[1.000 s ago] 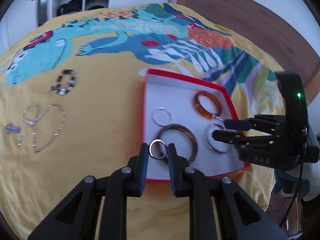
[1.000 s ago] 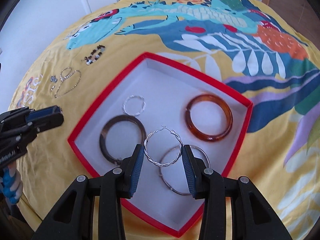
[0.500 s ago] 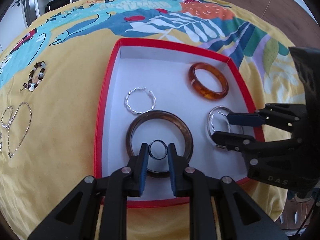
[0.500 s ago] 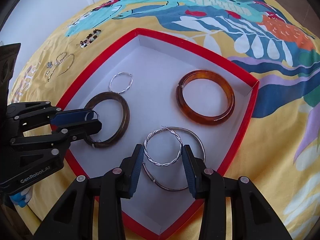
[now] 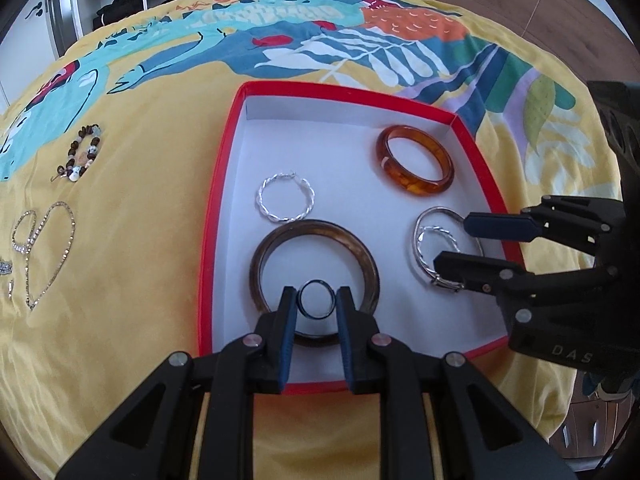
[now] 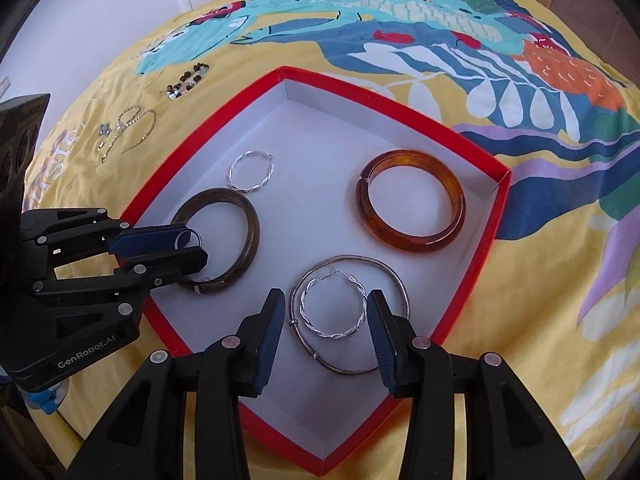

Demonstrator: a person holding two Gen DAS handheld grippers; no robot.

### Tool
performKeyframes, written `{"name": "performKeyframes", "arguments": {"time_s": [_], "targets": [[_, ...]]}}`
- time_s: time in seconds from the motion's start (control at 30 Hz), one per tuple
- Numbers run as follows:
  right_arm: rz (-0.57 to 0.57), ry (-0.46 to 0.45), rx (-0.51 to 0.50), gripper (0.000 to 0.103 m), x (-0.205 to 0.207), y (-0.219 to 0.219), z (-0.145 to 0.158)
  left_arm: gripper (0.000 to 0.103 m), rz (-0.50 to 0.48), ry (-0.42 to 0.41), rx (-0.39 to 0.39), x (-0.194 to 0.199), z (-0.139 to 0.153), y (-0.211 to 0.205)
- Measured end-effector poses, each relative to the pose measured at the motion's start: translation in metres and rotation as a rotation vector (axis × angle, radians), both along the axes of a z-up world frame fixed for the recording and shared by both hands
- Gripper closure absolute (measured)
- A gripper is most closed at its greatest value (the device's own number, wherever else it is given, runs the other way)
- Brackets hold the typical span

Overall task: Organize jewelry
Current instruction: 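Open the left tool inside the box while the right tool releases the hoop earring, then lift both open tools away from the red box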

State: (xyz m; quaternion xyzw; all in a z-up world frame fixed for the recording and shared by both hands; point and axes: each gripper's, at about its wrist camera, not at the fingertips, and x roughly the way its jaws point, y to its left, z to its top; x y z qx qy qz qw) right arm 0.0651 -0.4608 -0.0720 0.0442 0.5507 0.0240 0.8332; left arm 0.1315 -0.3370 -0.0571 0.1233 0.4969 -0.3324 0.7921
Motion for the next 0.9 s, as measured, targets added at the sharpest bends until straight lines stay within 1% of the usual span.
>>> {"name": "performKeyframes", "arguments": {"time_s": [0.2, 0.27, 0.33, 0.63, 0.8, 0.9], "targets": [[-0.016, -0.035, -0.004, 0.059, -0.012, 0.004, 0.025, 0.083, 0.009, -0.033, -0.024, -0.01, 0.025, 0.012], [-0.016, -0.046, -0.007, 0.058, -0.017, 0.009, 0.034, 0.075, 0.017, -0.052, -0.033, -0.015, 0.036, 0.019], [-0.016, -0.059, -0.01, 0.057, -0.023, 0.014, 0.045, 0.072, 0.027, -0.072, -0.04, -0.019, 0.046, 0.027], [-0.022, -0.118, 0.007, 0.054, -0.051, 0.043, 0.083, 0.072, 0.093, -0.14, -0.053, -0.039, 0.084, 0.075], [-0.014, -0.141, 0.016, 0.053, -0.061, 0.062, 0.097, 0.072, 0.145, -0.197, -0.035, -0.05, 0.102, 0.107], [-0.003, -0.158, 0.022, 0.052, -0.066, 0.075, 0.106, 0.072, 0.179, -0.217, -0.036, -0.057, 0.112, 0.128]]}}
